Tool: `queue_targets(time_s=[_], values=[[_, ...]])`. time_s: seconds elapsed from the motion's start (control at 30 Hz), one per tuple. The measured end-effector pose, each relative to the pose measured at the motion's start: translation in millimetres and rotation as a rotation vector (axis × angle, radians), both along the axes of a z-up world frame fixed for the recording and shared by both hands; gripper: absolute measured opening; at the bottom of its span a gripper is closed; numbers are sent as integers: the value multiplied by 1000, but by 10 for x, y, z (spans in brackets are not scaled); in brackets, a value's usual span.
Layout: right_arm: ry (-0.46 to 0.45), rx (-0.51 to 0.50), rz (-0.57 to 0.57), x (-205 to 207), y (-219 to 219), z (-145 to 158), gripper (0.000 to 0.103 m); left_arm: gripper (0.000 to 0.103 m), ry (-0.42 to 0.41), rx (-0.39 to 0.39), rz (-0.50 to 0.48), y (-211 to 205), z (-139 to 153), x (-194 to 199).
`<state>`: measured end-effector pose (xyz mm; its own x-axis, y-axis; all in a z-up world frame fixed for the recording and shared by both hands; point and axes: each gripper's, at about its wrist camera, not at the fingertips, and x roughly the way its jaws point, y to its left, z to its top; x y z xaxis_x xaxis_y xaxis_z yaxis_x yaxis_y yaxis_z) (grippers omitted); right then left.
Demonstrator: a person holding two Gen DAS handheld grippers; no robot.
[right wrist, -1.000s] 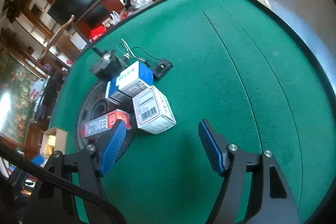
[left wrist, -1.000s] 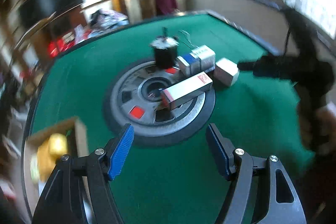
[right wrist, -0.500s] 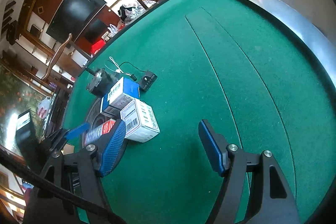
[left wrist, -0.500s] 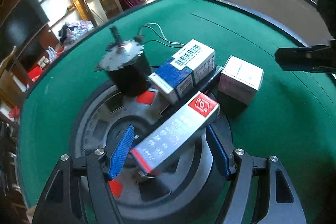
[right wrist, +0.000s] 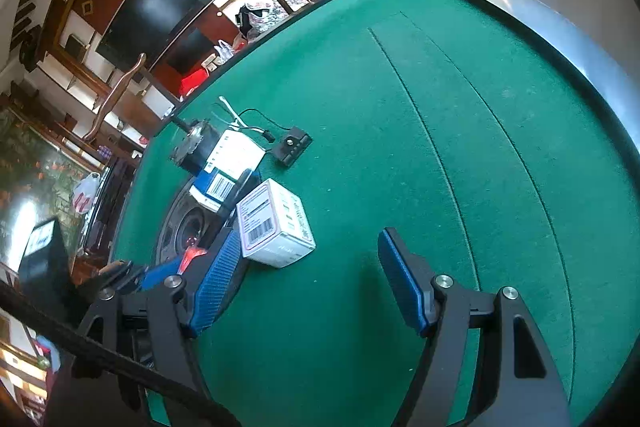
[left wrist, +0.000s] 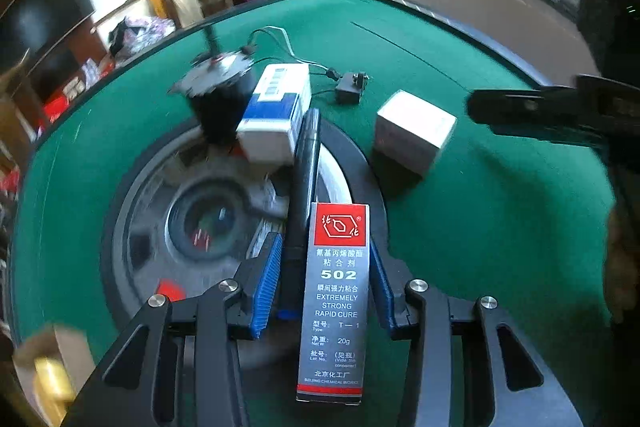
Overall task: Organize objects
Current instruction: 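Grasp the white barcode box with the right gripper while the left holds the glue box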
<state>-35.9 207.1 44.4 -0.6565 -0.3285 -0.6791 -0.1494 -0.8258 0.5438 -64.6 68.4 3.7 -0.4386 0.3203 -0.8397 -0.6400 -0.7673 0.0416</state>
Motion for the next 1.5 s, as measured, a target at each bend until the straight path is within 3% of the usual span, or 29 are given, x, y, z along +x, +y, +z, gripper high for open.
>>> queue_targets(time_s=[0.13, 0.3, 0.57, 0.63, 0.67, 0.7, 0.87, 0.97, 1.07, 1.2, 1.5], values=[[12, 11, 40, -30, -136, 39, 71, 37, -8, 65, 48, -286, 213, 254], [-25, 135, 53, -173, -316, 53, 71, 37, -16, 128, 101, -620, 412, 480], [-96, 270, 46, -423, -521, -50, 70, 37, -80, 175, 152, -978, 236, 642], [-107, 283, 46, -442, -557, -60, 52, 37, -94, 192, 163, -1024, 189, 676], [-123, 274, 56, -447, -575, -77, 33, 37, -103, 203, 170, -1043, 161, 678], [-130, 273, 60, -437, -587, -78, 32, 37, -106, 212, 174, -1058, 142, 689], [-125, 260, 94, -211, -629, -15, 32, 37, -80, 268, 178, -1143, 213, 799], [-114, 201, 118, 11, -609, 29, 32, 37, -50, 287, 179, -1199, 312, 921], [-108, 114, 148, 244, -610, 56, 32, 38, -57, 242, 187, -1209, 293, 997], [-104, 44, 165, 465, -642, 64, 32, 55, -64, 177, 224, -1185, 102, 1097], [-76, 1, 204, 778, -947, 184, 32, 55, -90, 197, 260, -994, -72, 1153]])
